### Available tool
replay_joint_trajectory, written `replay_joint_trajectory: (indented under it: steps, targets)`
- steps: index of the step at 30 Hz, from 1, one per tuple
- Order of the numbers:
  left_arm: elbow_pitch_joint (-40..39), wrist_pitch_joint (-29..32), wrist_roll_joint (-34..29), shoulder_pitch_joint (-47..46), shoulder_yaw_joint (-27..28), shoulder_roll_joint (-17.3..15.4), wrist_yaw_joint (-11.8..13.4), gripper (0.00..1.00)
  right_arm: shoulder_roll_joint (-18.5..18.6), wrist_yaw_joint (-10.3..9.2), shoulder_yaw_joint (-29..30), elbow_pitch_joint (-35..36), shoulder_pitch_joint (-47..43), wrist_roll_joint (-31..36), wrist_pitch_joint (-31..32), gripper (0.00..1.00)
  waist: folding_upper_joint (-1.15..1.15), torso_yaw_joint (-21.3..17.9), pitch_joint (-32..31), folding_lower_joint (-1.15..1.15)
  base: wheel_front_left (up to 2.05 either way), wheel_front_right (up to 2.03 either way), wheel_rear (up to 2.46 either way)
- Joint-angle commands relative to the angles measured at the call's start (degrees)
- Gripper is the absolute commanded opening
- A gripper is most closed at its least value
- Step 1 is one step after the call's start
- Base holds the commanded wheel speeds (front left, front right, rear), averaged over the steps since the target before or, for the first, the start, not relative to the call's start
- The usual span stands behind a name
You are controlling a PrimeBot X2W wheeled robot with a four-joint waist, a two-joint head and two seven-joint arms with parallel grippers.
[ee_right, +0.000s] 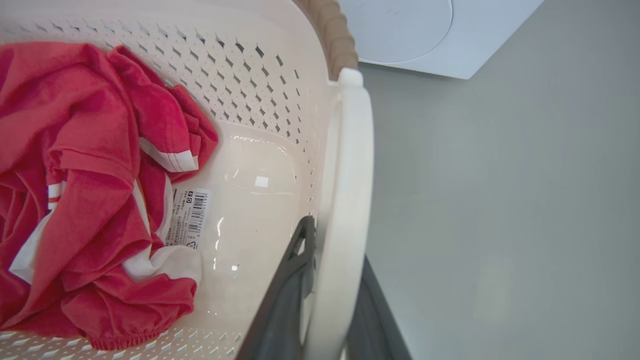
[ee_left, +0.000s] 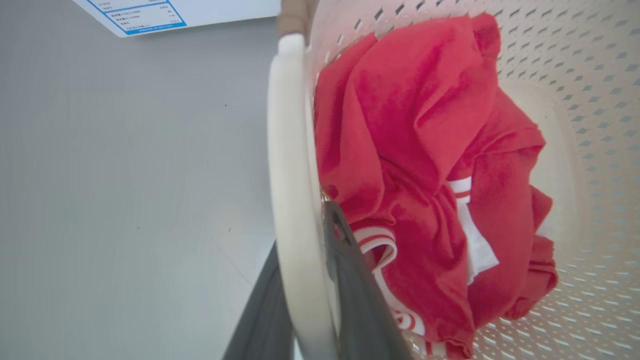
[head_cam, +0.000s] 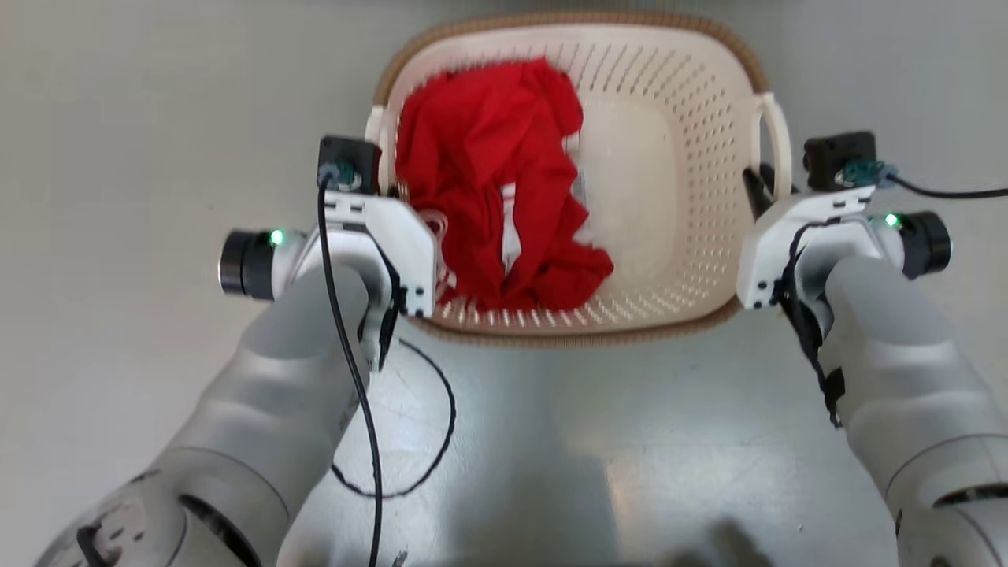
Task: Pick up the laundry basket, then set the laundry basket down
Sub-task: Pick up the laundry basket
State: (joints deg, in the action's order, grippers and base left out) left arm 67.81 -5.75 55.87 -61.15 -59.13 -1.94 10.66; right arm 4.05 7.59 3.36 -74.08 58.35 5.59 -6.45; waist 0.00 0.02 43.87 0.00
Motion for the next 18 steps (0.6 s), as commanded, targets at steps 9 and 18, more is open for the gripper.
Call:
replay_joint_trajectory:
  steps: [9,18]
  targets:
    - [-0.8,2.79,3.83,7.98,-2.04,-0.94,-1.27,0.0,-1.17,-0.1,-8.38,0.19,-8.6,-7.77,4.63,0.0,0.0,-1.62,-12.89,0.0,0.0,0.0,0.0]
    - [-0.43,5.15,4.9,12.54,-5.31,-0.94,-1.79,0.0,-1.17,-0.1,-14.79,0.75,-14.54,-14.37,8.39,0.0,0.0,-2.58,-22.69,0.0,0.0,0.0,0.0]
